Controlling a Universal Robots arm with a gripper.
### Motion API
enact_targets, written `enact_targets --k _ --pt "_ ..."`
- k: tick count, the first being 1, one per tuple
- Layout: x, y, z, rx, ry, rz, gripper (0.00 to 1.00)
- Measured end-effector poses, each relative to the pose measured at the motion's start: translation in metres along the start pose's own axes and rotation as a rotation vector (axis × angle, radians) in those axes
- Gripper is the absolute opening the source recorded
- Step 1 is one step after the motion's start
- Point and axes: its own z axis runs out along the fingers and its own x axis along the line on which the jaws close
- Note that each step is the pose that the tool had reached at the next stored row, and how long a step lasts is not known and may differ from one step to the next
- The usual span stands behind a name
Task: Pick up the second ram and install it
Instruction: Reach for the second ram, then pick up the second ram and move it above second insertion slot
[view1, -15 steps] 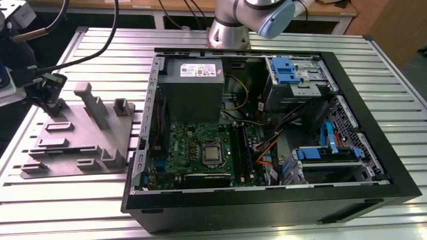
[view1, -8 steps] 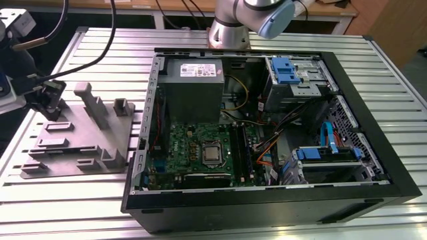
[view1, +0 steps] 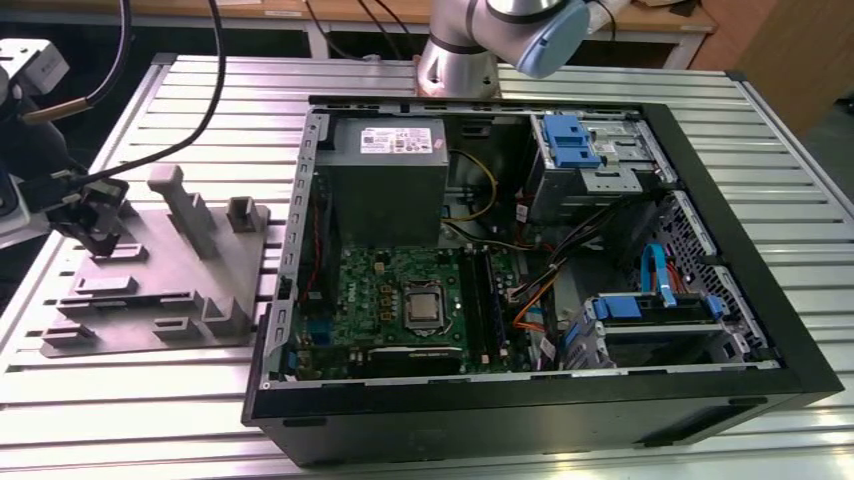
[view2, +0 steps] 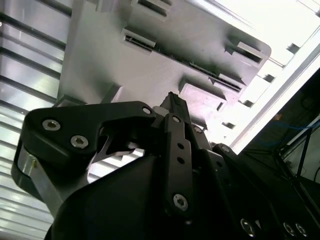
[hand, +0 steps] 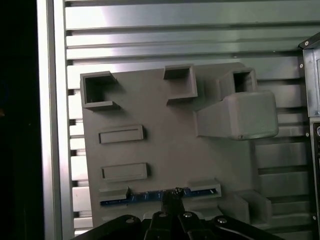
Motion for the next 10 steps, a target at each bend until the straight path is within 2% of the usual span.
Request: enact_targets --k 10 --pt "0.0002 -0.0002 0.0012 0.0001 0.0000 0.000 0.10"
